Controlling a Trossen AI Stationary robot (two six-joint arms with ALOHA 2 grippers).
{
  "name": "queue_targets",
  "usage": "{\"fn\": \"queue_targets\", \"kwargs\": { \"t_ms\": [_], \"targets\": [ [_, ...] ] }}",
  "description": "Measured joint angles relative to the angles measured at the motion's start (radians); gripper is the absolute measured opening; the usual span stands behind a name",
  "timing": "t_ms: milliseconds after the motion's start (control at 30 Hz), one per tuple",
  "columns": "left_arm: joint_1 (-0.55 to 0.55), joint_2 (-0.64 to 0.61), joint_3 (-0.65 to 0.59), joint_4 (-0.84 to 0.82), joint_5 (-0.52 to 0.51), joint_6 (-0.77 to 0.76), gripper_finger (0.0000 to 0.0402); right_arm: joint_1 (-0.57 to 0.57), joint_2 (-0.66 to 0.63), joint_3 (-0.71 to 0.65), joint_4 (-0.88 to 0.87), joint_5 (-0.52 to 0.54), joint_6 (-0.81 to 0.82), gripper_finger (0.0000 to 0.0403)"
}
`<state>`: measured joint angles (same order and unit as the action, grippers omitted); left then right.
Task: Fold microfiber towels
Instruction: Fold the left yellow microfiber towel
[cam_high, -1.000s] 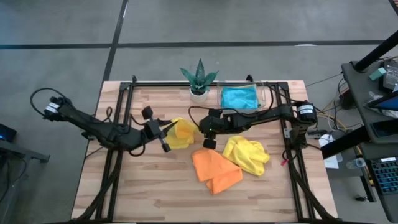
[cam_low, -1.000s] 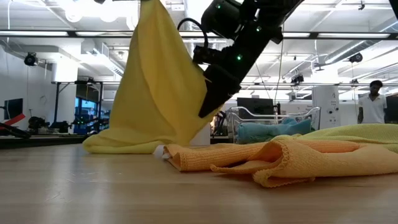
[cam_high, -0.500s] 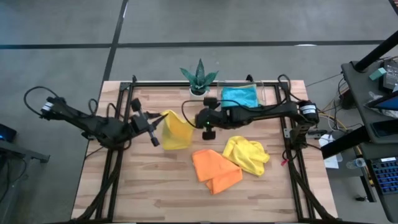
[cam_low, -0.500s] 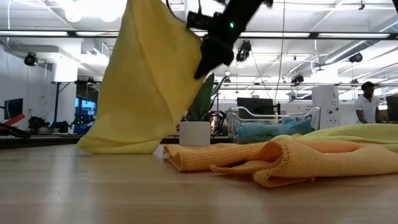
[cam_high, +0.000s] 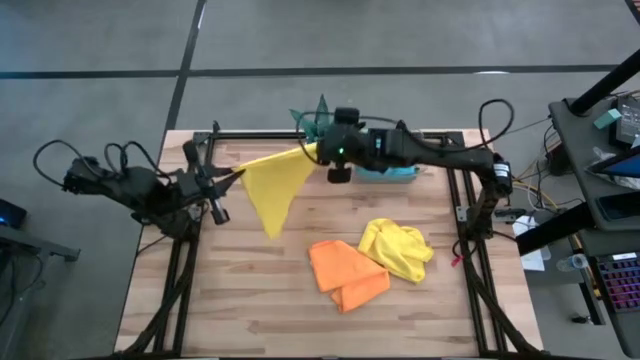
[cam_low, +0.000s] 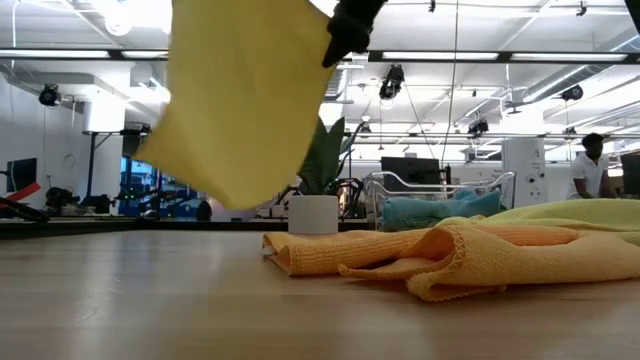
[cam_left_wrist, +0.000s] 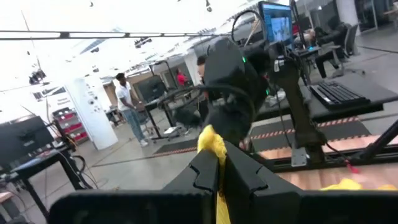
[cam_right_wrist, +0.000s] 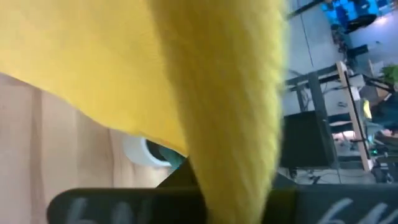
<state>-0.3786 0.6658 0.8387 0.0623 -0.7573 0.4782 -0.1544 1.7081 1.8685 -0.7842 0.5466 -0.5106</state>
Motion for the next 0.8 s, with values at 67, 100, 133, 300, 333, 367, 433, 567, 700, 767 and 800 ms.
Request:
{"fn": "queue_targets", "kwargs": {
  "t_ms": [67,100,133,300,333,367,433,567,700,767,800],
  "targets": [
    [0.0,-0.015,0.0,-0.063,0.0,0.001,0.0,-0.019,0.0,0.046,-0.068,-0.026,-0.006,0.0008],
    [0.0,-0.024,0.0,-0.105,0.0,0.002,0.0,-0.029,0.0,0.065,-0.092,-0.043,-0.006,0.0008],
    [0.0,-0.033,0.0,-0.154,0.0,0.005,0.0,-0.039,0.0,0.081,-0.104,-0.061,-0.001,0.0008],
    [0.026,-0.054,-0.002,-0.345,-0.001,0.004,0.0,-0.089,0.001,0.104,-0.129,-0.172,-0.036,0.0008],
    [0.031,-0.053,-0.003,-0.347,-0.003,0.003,0.0,-0.096,0.001,0.104,-0.138,-0.187,-0.059,0.0008],
    [0.037,-0.052,-0.004,-0.344,-0.011,0.006,0.0,-0.104,0.001,0.104,-0.138,-0.188,-0.073,0.0008],
    [0.053,-0.053,-0.004,-0.334,-0.052,0.034,0.0,-0.123,0.002,0.104,-0.128,-0.192,-0.1,0.0008],
    [0.104,-0.053,-0.004,-0.333,-0.204,0.119,0.0,-0.167,0.003,0.104,-0.104,-0.195,-0.135,0.0008],
    [0.166,-0.054,-0.004,-0.333,-0.203,0.174,0.0,-0.205,0.003,0.104,-0.089,-0.294,-0.1,0.0008],
    [0.182,-0.056,-0.005,-0.333,-0.17,0.16,0.0,-0.21,0.003,0.104,-0.117,-0.344,-0.047,0.0008],
    [0.183,-0.061,-0.009,-0.333,-0.146,0.157,0.0,-0.21,0.003,0.104,-0.144,-0.359,-0.031,0.0008]
  ]
}}
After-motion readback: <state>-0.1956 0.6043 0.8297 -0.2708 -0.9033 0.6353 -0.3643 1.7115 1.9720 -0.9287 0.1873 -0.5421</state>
